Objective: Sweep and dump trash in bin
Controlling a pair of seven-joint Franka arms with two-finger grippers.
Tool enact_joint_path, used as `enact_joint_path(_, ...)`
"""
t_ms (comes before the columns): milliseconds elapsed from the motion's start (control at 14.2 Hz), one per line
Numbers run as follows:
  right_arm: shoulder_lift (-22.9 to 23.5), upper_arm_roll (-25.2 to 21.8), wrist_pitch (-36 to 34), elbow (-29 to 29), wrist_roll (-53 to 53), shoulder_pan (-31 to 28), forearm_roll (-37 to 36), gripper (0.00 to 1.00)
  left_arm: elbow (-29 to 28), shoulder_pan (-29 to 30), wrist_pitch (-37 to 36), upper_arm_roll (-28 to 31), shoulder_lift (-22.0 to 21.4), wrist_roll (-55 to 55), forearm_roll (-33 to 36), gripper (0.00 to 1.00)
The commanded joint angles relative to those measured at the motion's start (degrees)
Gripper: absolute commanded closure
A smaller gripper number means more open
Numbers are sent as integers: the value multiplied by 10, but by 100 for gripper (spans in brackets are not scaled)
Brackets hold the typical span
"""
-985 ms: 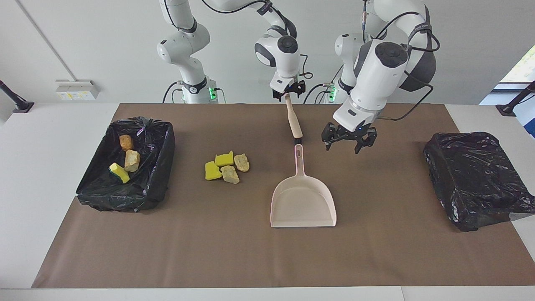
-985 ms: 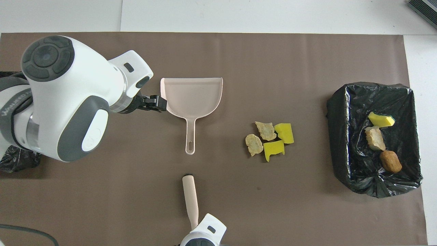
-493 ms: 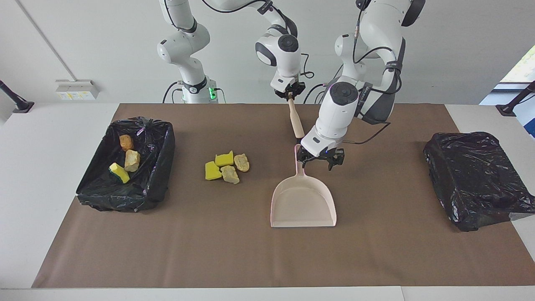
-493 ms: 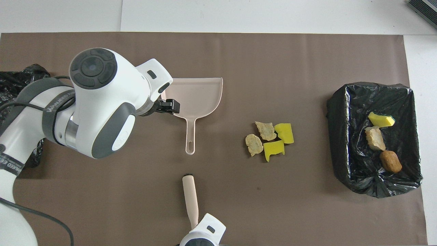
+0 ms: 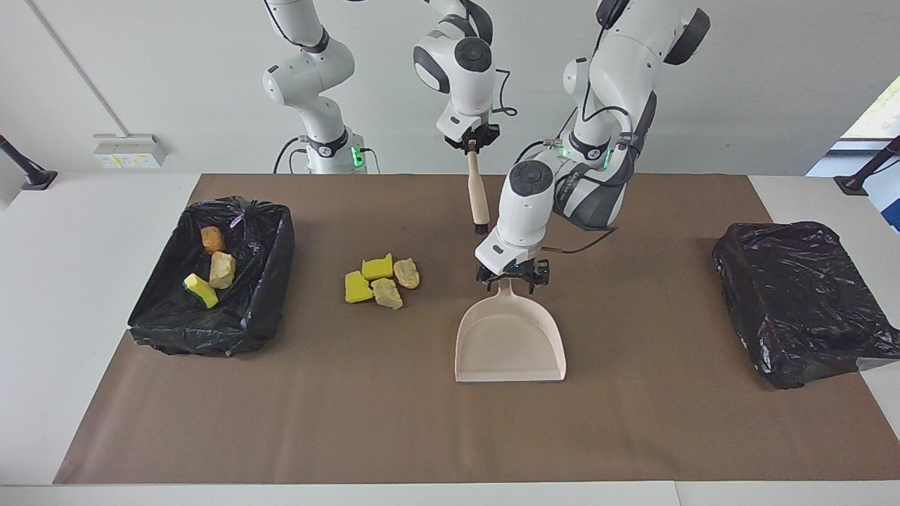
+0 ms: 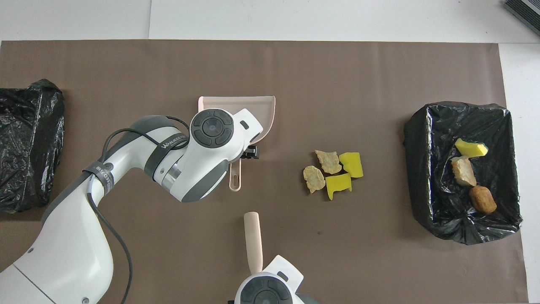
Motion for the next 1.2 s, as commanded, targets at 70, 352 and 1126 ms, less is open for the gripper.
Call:
enact_joint_path(70,-66,4,-82,-24,-24,-55,-54,100,-1,3,-1,-5,-4,-13,16,61)
enact_joint_path(352,-70,4,-102,-23,-56,-98,-173,100,15,12,-10,-5,-24,-4,27,100)
enact_joint_path(1126,21,5,29,-22,-349,-336,-362,100,2,60,-116,-8,-83,499,-10,100)
